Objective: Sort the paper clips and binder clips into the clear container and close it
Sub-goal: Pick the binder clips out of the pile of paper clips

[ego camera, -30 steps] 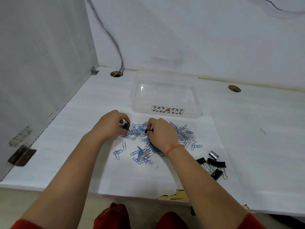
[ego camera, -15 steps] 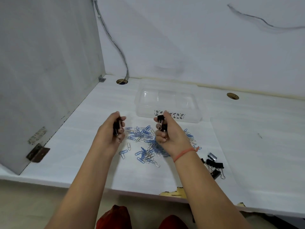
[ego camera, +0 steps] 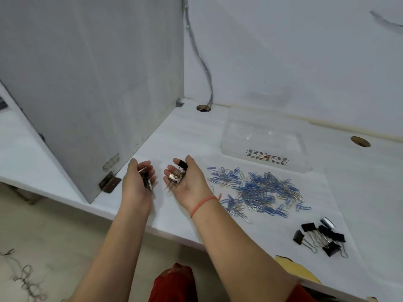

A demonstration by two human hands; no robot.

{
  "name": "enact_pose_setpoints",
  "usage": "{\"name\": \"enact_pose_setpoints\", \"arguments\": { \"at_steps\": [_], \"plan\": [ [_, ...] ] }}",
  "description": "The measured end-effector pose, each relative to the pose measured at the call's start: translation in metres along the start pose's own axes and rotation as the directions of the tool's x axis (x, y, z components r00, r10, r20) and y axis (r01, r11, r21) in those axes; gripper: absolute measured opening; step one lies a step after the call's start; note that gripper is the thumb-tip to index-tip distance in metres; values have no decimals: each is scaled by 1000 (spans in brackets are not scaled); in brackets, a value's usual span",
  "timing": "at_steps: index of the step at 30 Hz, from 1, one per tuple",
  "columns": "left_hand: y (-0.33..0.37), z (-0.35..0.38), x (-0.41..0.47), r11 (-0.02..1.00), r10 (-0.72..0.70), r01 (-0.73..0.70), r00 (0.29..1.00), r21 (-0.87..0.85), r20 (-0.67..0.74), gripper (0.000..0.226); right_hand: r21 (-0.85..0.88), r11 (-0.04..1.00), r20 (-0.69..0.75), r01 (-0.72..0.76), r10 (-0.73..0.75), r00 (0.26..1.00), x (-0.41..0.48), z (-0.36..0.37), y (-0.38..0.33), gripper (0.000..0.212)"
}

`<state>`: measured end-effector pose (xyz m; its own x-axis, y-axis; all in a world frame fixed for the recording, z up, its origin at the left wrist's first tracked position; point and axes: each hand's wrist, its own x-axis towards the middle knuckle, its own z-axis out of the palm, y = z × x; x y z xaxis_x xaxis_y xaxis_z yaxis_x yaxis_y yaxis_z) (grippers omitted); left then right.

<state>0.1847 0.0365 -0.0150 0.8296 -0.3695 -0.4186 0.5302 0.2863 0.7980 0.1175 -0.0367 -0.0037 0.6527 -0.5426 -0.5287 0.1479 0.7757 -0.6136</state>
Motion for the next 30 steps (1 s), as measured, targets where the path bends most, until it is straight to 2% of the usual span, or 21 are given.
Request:
{"name": "enact_pose_setpoints", "arguments": {
  "at_steps": [4,6,9,13,16,18,20,23,25,27,28,30],
  "plan": [
    [-2,-4,-1,997,41,-43,998,57,50,47,-372,926,7,59,-61,998,14,18,10,28],
    [-2,-5,0,994,38,-46,996,101,80,53,-482,874,3,60,-66,998,17,23,12,28],
    [0,-6,-1,980,16,-42,991,195,134,64,-515,856,35,42,-28,999,20,19,9,36],
    [1,-2,-9,961,-16,-31,986,275,168,67,-548,835,32,43,-30,999,14,11,2,34],
    [0,1,-14,948,-10,-46,985,315,174,64,-584,802,56,123,-112,992,12,7,-1,16],
    [0,3,-16,923,29,-89,986,375,162,52,-620,750,88,231,-226,970,14,-2,-4,20],
    [0,5,-19,882,106,-163,983,441,151,35,-719,612,96,329,-382,919,12,-12,-10,32],
    [-7,6,-17,816,242,-290,957,500,160,26,-909,227,169,350,-568,806,13,-31,-15,35],
    [-13,7,-16,762,312,-359,933,539,181,22,-939,-30,299,341,-559,774,20,-41,-16,33],
    [-18,10,-16,724,348,-402,915,561,205,20,-894,-276,447,354,-483,752,28,-49,-13,31],
    [-20,11,-16,702,368,-424,904,572,218,20,-859,-373,498,351,-450,741,31,-52,-11,29],
    [-23,16,-17,652,410,-475,877,591,252,20,-805,-500,552,321,-432,713,33,-58,-8,23]
  ]
}}
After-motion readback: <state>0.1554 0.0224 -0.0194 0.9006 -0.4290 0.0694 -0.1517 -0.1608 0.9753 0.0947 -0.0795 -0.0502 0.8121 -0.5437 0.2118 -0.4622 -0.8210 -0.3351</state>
